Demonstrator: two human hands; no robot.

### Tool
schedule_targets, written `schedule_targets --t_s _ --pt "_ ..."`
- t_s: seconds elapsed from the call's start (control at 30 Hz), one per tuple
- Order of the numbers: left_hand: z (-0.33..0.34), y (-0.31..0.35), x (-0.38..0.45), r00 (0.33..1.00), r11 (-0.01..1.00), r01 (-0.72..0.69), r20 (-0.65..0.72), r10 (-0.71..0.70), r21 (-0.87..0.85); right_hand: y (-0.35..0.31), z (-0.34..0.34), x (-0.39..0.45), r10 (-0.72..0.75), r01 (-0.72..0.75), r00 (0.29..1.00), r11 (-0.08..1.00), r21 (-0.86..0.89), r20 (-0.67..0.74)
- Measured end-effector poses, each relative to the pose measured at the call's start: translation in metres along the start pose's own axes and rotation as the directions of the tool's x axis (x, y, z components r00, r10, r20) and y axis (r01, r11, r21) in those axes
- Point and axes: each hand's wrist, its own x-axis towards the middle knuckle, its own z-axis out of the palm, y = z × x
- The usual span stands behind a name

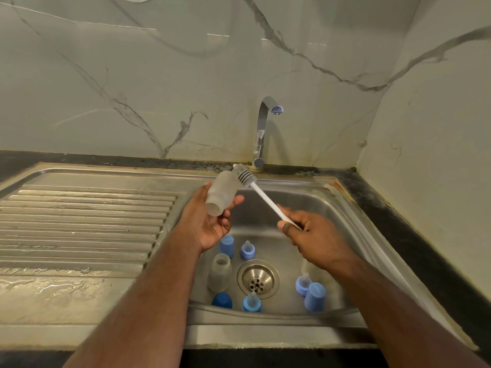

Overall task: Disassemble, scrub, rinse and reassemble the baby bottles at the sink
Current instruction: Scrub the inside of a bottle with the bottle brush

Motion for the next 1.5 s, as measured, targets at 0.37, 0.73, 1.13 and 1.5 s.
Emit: schedule_targets --t_s 0.37,0.73,1.13,1.5 --pt "-0.001 0.002 0.002 0.998 0.992 -0.01 0.062 0.018 -0.124 -0.001 0.002 -0.001 0.002 -0.002 0.999 1.0 0.0 0.052" --pt "0.0 0.002 0.002 0.997 0.986 -0.024 0.074 0.036 -0.164 -0.004 0.005 -0.002 -0.016 0.017 0.998 1.0 -0.015 0.068" --pt "-0.002 0.003 0.004 0.998 0.997 -0.035 0.044 0.039 -0.074 -0.008 0.0 -0.006 -0.028 0.03 0.999 0.997 -0.076 0.029" --pt "-0.002 0.003 0.005 0.997 0.993 -0.039 0.065 0.046 -0.114 -0.006 0.003 -0.008 -0.05 0.054 0.995 0.998 -0.041 0.086"
